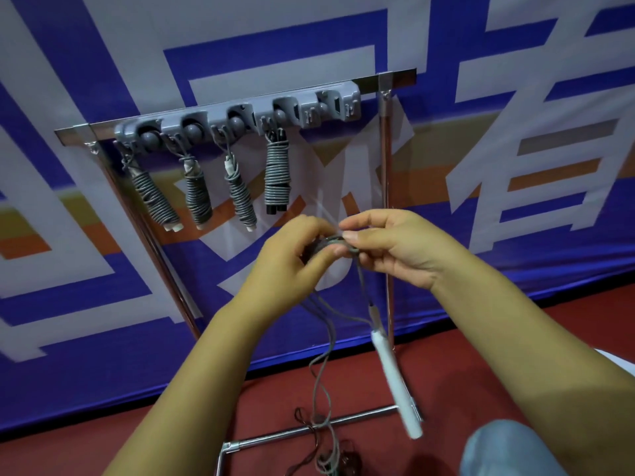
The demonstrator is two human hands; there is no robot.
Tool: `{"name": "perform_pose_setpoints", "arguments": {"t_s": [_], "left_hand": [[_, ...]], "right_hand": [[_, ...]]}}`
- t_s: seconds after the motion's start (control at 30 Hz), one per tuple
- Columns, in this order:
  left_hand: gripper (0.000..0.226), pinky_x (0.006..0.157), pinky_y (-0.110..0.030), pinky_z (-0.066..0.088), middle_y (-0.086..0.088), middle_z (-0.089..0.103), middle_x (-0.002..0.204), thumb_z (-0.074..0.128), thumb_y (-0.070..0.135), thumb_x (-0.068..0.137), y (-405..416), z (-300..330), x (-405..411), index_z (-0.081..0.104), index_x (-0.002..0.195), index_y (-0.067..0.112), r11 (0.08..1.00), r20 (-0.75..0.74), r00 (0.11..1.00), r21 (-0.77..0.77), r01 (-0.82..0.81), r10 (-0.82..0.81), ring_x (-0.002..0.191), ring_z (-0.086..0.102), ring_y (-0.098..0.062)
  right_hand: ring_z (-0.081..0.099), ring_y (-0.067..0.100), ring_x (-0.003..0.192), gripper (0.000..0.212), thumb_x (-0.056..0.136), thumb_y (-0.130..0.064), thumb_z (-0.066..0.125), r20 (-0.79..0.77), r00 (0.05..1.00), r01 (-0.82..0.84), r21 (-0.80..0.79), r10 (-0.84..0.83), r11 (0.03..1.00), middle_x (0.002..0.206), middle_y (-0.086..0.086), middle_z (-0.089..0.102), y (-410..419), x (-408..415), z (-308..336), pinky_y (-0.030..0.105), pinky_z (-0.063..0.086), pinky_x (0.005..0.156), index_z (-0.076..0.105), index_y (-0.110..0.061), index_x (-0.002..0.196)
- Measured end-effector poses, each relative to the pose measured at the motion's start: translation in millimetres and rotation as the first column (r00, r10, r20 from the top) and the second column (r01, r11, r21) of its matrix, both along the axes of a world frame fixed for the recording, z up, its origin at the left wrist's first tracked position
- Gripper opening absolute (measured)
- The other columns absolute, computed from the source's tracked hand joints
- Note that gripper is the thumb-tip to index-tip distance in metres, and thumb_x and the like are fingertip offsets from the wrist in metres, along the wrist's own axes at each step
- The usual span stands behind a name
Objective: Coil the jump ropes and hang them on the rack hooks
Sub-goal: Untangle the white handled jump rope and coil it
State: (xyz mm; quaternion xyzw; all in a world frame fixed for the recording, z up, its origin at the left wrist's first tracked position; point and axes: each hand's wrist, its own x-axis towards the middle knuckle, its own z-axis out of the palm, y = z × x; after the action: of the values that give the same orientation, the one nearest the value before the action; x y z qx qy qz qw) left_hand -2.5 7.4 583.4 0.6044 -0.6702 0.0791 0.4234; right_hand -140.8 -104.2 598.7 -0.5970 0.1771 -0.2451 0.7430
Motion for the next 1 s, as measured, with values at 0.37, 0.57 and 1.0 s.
{"name": "perform_pose_setpoints", "arguments": {"t_s": [0.37,0.57,1.0], "left_hand": [[0.020,0.045,-0.023,0.049,-0.003,0.054,0.074,0.038,0.009,0.102,-7,25,-5,0.049,0.087,0.016,0.979,-0.629,0.777,-0.157,-0.130,0.002,0.044,0.057,-0.009],[0.020,0.044,-0.024,0.046,-0.004,0.050,0.067,0.030,0.020,0.105,-9,46,1,0.043,0.091,0.014,0.996,-0.824,0.566,-0.013,-0.086,0.038,0.041,0.046,-0.010],[0.033,0.052,-0.021,0.053,-0.003,0.069,0.062,0.031,0.022,0.105,-14,98,25,0.052,0.090,0.002,0.966,-0.940,0.279,-0.236,-0.105,-0.199,0.068,0.072,-0.017]], "right_hand": [[0.062,0.019,0.062,0.025,0.082,0.009,0.063,-0.081,0.953,0.238,-0.397,-0.292,0.886,0.069,0.011,0.058,1,-3,-3,0.016,0.046,0.044,0.054,-0.014,0.079],[0.052,0.007,0.047,0.025,0.089,0.007,0.042,-0.240,0.966,0.046,-0.194,-0.093,0.980,0.063,0.001,0.057,12,7,-22,0.015,0.032,0.035,0.058,-0.011,0.086],[0.040,0.005,0.034,0.026,0.087,0.012,0.034,-0.454,0.888,-0.009,0.139,0.072,0.990,0.074,0.018,0.062,6,9,-82,0.013,0.022,0.029,0.051,-0.007,0.082]]}}
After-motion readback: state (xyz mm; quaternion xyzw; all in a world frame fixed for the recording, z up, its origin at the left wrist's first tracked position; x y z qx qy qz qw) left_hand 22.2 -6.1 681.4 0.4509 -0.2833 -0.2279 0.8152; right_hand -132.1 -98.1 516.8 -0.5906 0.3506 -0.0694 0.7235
